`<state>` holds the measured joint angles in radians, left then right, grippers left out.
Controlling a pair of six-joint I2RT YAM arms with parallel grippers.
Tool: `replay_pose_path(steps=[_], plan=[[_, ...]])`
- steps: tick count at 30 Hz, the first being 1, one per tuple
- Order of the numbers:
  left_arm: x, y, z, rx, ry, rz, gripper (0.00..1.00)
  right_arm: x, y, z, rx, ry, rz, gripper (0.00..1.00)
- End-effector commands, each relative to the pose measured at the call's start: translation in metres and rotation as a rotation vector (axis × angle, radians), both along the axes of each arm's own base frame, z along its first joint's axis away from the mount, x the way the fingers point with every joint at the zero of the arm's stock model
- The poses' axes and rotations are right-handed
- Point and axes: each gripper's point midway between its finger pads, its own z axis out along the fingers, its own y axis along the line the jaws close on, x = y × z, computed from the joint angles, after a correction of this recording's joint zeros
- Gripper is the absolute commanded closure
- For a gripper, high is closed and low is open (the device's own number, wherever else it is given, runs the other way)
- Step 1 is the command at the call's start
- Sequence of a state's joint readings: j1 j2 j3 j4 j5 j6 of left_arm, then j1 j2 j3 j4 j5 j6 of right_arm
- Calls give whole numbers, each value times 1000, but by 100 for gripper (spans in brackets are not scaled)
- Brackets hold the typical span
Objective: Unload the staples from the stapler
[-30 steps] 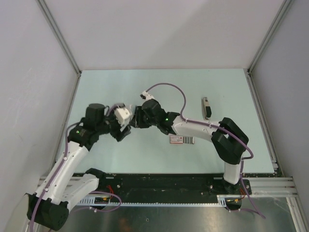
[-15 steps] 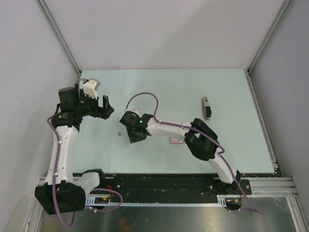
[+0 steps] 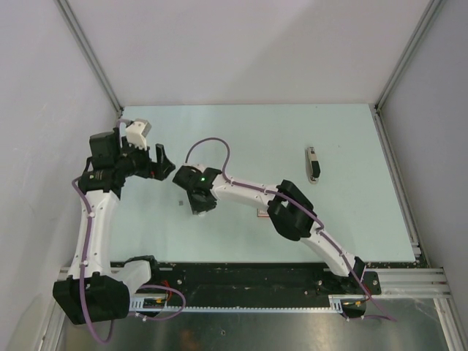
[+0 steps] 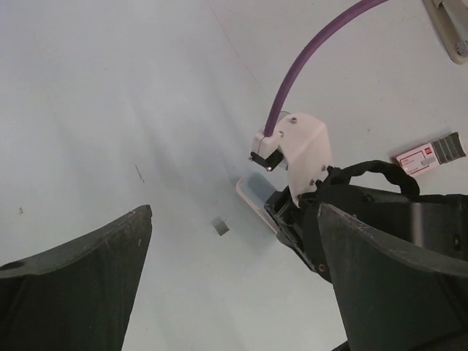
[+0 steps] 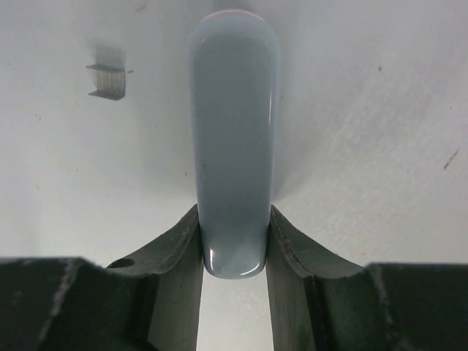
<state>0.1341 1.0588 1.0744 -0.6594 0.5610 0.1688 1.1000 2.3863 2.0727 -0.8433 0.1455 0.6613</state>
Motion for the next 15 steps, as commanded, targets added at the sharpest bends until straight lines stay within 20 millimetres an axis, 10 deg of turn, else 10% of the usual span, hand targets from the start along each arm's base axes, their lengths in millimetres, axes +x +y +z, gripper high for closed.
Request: replay_pose_path(steps=[1, 8, 15], plan=[[-3, -2, 7, -35, -19, 19, 1, -2, 13, -9, 9, 18, -28, 62], [-2, -1, 5, -35, -17, 28, 0, 3, 25, 16, 88, 21, -28, 37], [1, -6, 1, -66, 7, 12, 1, 10, 13, 84, 168, -57, -14, 22]])
